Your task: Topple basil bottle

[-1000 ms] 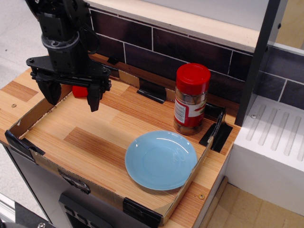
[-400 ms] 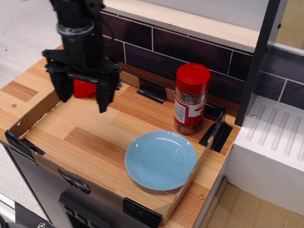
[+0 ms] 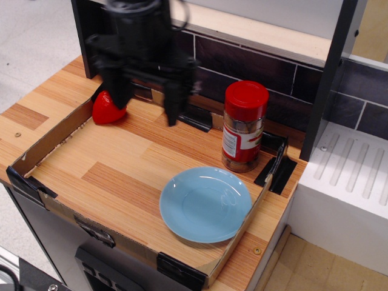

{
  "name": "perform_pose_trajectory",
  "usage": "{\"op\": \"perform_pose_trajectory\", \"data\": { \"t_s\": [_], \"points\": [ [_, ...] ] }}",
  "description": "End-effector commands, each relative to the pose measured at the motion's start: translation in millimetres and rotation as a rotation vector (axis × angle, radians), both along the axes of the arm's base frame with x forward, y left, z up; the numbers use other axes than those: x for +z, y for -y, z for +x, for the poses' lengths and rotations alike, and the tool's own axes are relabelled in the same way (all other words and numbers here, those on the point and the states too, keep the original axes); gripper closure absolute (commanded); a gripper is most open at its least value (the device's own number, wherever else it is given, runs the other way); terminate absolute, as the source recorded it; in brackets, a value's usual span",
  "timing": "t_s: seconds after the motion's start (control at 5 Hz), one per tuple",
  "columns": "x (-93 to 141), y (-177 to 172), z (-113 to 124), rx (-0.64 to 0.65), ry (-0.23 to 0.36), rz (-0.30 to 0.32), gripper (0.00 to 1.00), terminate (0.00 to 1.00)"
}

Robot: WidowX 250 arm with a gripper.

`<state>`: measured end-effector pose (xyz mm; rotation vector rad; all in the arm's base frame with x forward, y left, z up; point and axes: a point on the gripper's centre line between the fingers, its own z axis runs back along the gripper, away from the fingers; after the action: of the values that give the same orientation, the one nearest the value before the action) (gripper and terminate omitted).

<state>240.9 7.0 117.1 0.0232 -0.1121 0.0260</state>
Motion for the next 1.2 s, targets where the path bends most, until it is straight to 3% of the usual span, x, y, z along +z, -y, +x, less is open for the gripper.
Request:
{"op": "perform_pose_trajectory", "data": {
  "t_s": [0.0,0.4,1.0],
  "points": [
    [-3.4,35.4,25.9,-0.072,0.051,0.009,0.0,0.0],
    [-13.0,55.8,45.1,-0.07,0.056,-0.019,0.0,0.0],
    [-14.4,63.7,69.1,-0.027,0.08,0.004,0.0,0.0]
  ]
}}
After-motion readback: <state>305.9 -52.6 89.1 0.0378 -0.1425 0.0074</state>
